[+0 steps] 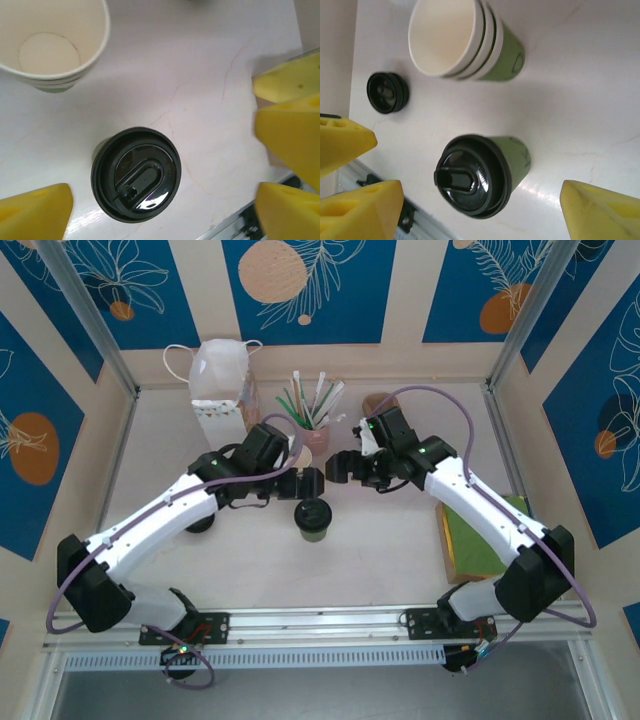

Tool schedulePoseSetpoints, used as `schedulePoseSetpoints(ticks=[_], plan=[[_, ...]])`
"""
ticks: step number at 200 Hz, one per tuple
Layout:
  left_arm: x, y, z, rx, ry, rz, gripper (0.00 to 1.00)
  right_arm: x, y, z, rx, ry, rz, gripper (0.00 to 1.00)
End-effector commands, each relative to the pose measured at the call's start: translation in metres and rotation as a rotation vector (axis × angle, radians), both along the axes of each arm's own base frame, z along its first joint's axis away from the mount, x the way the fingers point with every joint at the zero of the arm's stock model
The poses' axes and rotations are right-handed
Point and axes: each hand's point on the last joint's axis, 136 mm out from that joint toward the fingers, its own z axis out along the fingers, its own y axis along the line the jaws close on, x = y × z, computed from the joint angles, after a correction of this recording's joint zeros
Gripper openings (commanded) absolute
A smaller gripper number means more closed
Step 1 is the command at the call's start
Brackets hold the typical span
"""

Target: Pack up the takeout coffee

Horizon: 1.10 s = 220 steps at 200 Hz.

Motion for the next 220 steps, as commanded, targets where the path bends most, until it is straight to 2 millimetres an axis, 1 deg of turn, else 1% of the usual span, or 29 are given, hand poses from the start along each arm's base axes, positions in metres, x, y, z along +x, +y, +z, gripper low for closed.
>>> schedulePoseSetpoints(ticks=[1, 14, 16, 19, 33, 55, 81, 116, 140, 170, 198, 220], plan=[[0.013, 0.018, 0.015, 0.045, -0.063, 0.032, 1.00, 0.015, -0.024, 0.018, -0.059, -0.094, -0.101, 0.89], [0.019, 0.024, 0.018, 0.053, -0.077, 0.042, 1.00, 0.020, -0.029, 0.026, -0.057, -0.133, -0.123, 0.93], [0.019, 0.025, 0.019, 0.054, -0.080, 0.043, 1.00, 0.021, -0.029, 0.027, -0.057, -0.139, -0.126, 0.94], [0.021, 0.026, 0.021, 0.053, -0.084, 0.046, 1.00, 0.022, -0.031, 0.029, -0.058, -0.147, -0.132, 1.00], [0.027, 0.035, 0.026, 0.057, -0.096, 0.065, 1.00, 0.026, -0.034, 0.036, -0.053, -0.173, -0.151, 0.99], [0.038, 0.053, 0.036, 0.089, -0.142, 0.114, 1.00, 0.031, -0.036, 0.047, -0.047, -0.205, -0.168, 0.99], [0.050, 0.070, 0.056, 0.086, -0.216, 0.140, 1.00, 0.036, -0.036, 0.057, -0.015, -0.218, -0.192, 0.99], [0.063, 0.085, 0.080, 0.085, -0.288, 0.156, 1.00, 0.044, -0.035, 0.069, 0.034, -0.239, -0.221, 0.99], [0.069, 0.093, 0.089, 0.082, -0.306, 0.168, 1.00, 0.048, -0.030, 0.080, 0.095, -0.251, -0.215, 0.99], [0.071, 0.097, 0.090, 0.092, -0.306, 0.165, 1.00, 0.048, -0.020, 0.093, 0.110, -0.318, -0.168, 0.99], [0.074, 0.105, 0.095, 0.137, -0.305, 0.170, 0.99, 0.045, -0.011, 0.096, 0.114, -0.334, -0.140, 0.99], [0.078, 0.106, 0.099, 0.154, -0.310, 0.170, 0.97, 0.042, -0.002, 0.097, 0.090, -0.358, -0.110, 0.99]])
